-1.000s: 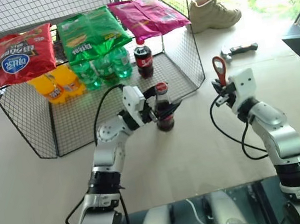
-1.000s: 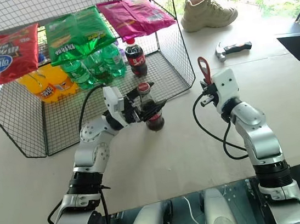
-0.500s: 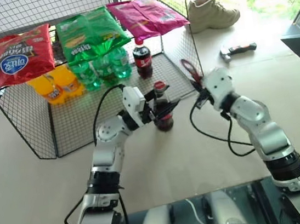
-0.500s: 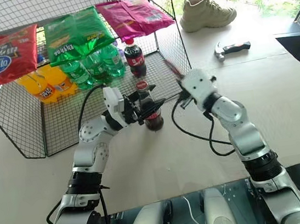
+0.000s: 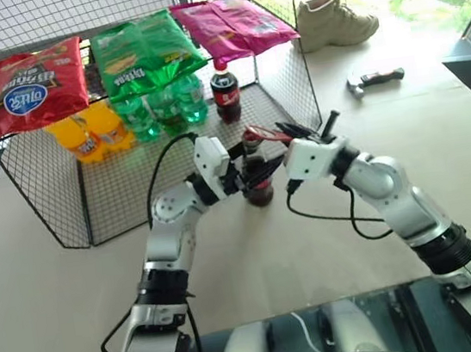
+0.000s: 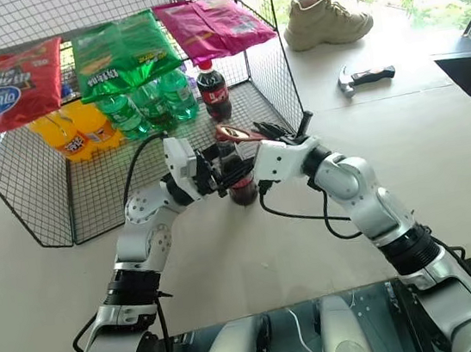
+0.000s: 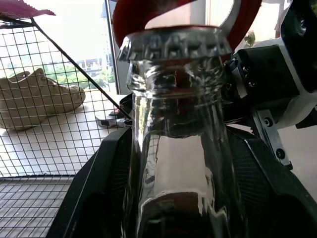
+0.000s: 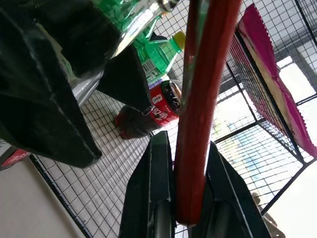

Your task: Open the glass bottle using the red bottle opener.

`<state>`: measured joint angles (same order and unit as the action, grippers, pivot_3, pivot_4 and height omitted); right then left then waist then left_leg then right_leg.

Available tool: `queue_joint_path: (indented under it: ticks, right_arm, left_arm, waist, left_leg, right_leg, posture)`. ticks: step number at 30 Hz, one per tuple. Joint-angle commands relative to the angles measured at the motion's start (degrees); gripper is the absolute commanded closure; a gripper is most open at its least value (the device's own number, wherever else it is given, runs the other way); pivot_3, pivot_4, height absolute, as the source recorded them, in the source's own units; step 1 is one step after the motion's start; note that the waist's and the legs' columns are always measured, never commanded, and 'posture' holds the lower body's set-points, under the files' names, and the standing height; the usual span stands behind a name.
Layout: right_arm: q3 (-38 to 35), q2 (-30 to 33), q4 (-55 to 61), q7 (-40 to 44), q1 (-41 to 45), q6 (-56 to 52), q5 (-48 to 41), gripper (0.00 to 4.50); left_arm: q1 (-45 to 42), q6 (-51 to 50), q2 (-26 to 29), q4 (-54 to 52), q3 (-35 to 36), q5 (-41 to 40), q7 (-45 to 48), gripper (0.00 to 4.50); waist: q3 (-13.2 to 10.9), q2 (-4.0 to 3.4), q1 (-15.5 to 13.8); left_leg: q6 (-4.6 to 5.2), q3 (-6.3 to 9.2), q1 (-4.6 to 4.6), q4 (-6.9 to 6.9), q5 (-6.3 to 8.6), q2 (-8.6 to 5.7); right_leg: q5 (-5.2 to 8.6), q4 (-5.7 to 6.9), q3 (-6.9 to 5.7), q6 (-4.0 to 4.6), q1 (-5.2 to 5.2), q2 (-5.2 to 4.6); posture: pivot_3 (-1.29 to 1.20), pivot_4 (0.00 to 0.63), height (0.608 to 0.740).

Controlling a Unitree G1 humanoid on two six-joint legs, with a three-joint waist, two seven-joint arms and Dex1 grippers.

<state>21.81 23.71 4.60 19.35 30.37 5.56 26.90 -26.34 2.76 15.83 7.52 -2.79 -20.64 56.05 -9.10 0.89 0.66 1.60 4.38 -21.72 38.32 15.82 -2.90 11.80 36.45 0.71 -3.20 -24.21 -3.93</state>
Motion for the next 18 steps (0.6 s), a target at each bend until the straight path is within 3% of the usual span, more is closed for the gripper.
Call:
queue_joint_path:
  ticks: [1, 18]
  right_arm:
    - [2.29, -0.95, -1.92, -2.13, 1.12, 4.11, 3.98, 4.5]
    - [5.81, -6.16, -13.77, -9.69, 3.17, 13.79, 12.05, 4.5]
  left_arm:
    - [-0.56, 0.02, -0.36, 0.24, -0.64, 0.33, -0.43, 2.25]
    - [-0.48, -1.25, -0.36, 0.01, -0.58, 0.12, -0.21, 2.25]
  waist:
    - [0.0, 0.0, -0.02]
    - [0.07, -0.01, 0.13]
  left_leg:
    - [0.0, 0.01, 0.0, 0.0, 0.0, 0.0]
    - [0.02, -0.01, 0.61, -0.07, 0.01, 0.01]
  right_leg:
    - [0.0, 0.0, -0.01, 0.0, 0.01, 0.0]
    - [0.01, -0.04, 0.05, 0.01, 0.6, 0.03]
  posture:
    - [0.0, 0.15, 0.74]
    - [0.0, 0.15, 0.74]
